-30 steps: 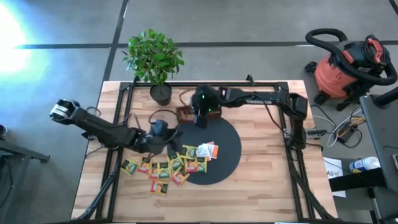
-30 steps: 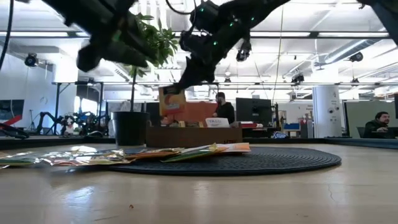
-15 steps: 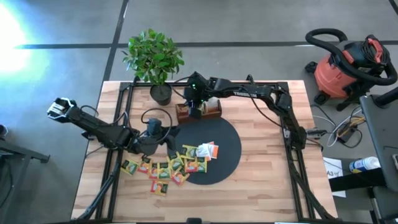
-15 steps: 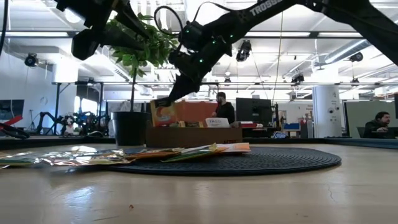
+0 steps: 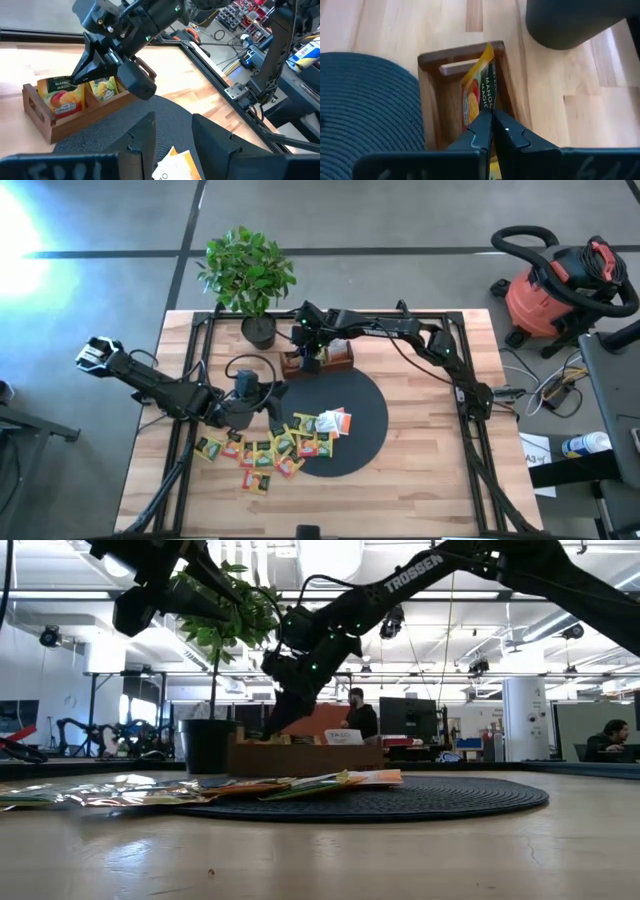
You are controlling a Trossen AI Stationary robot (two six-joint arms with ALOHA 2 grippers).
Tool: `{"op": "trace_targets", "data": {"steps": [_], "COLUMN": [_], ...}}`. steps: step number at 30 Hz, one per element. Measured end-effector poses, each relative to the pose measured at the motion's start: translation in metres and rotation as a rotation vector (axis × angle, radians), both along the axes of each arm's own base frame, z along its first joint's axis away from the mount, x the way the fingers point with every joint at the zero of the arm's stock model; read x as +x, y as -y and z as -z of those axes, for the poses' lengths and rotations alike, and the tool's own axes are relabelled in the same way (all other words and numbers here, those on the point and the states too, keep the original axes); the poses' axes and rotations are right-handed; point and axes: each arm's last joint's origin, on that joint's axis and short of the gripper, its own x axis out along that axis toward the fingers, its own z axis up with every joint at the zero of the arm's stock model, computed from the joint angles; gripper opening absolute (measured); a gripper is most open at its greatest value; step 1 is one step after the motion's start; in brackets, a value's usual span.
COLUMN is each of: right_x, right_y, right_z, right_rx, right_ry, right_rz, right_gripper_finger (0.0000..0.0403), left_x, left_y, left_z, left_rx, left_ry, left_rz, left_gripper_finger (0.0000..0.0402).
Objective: Pick & Place Tea
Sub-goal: Put the orange tea bag into the left slot of the wooden organizer, then put the yellow tea bag into the middle slot of the wooden organizer
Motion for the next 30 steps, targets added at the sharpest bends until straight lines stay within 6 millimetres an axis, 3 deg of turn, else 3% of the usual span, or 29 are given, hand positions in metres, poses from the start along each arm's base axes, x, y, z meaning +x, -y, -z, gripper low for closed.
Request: {"op": "trace_targets", "data": {"steps": [8, 16, 27, 30], "right_x": [0.002, -0.001, -0.004, -0.007], "right_y": [0.006, 0.006, 0.005, 0.003], "right_z": [-0.007, -0.002, -0.004, -0.013], "right_rx": [-0.076, -0.071, -0.05, -0.053], "right_ry": [0.024, 0.0, -0.024, -0.01], "right_rz": [0.049, 0.063, 0.066, 0.049], "right_gripper_finger": [0.0008, 0.0016, 0.0136, 0.0163], "left_x": [0.0, -0.002, -0.01, -0.013], "left_y": [0.0, -0.001, -0.001, 0.002], "left_z": [0.001, 0.003, 0.016, 0.02], "left_rx": [0.001, 0.01, -0.058, -0.086], "left_ry": [-0.006, -0.032, -0.156, -0.21], "left_rz": [-0.002, -0.007, 0.024, 0.081], "left_gripper_finger": [0.0103, 0.0103, 0.0103, 0.0103]}}
